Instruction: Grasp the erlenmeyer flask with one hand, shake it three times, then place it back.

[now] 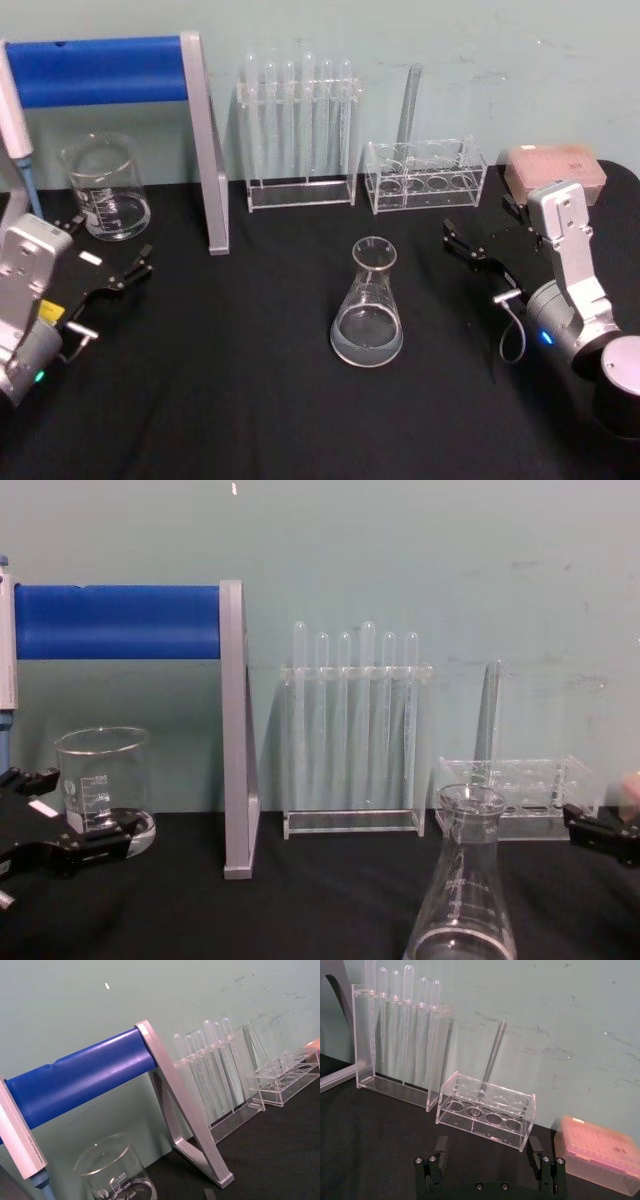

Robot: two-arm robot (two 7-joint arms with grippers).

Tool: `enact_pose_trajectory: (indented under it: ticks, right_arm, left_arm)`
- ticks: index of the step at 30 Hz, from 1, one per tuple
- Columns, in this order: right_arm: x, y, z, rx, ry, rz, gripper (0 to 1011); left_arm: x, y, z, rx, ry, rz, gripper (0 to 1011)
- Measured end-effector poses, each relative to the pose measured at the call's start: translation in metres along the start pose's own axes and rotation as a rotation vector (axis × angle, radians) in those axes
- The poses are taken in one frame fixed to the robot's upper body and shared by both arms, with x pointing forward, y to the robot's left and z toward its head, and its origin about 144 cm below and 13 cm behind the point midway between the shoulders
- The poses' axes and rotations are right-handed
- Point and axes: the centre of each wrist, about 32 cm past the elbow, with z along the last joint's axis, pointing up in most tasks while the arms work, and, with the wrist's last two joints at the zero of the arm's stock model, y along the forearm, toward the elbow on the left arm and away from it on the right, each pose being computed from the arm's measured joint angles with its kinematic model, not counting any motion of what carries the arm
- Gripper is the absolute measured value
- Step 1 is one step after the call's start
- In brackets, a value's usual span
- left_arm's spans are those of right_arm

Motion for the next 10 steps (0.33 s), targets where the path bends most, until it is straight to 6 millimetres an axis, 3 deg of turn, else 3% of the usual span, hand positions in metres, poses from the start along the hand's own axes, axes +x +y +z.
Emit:
enact_pose_trajectory:
  ticks: [10]
  right_arm:
    - [0.0000,0.0000,0.0000,0.000,0.000,0.000,1003]
  left_arm:
    - [0.0000,0.0000,0.0000,0.000,0.000,0.000,1001]
